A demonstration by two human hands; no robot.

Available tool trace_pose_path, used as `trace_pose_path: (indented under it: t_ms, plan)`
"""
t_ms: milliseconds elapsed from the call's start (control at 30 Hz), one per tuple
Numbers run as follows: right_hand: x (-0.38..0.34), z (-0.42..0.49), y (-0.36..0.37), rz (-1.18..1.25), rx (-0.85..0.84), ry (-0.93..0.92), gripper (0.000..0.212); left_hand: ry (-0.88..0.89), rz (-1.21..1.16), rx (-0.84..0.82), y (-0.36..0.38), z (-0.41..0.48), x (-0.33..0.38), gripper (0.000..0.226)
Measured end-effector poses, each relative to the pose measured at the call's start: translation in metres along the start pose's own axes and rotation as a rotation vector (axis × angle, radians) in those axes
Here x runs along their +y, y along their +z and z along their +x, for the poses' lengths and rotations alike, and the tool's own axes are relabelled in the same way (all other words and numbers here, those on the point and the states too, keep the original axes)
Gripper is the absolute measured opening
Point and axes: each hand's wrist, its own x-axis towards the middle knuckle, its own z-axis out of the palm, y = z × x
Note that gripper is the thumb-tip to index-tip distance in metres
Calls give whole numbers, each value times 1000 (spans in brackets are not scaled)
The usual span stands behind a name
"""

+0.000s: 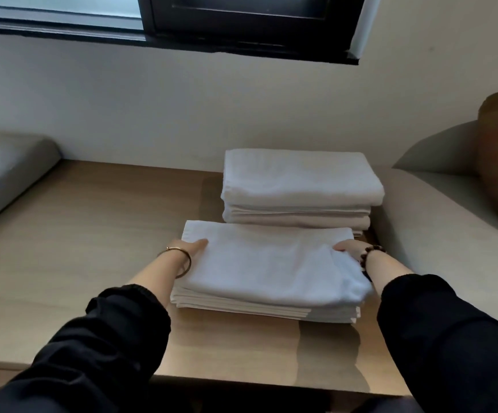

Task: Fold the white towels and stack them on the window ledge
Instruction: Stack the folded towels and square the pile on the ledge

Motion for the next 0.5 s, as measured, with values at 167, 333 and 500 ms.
trace_pose_path:
  t_ms: [167, 333, 500]
  plan:
    - [2, 10, -12, 96, -62, -18, 49, -74, -192, -257, -11, -4, 2, 71]
    - [-14, -8, -31, 99, -59, -70, 26, -54, -254, -430, -31, -24, 8, 51]
    - [-34, -11, -73, 102, -14, -159, 23, 95, -504, -548, -53, -53, 44, 46]
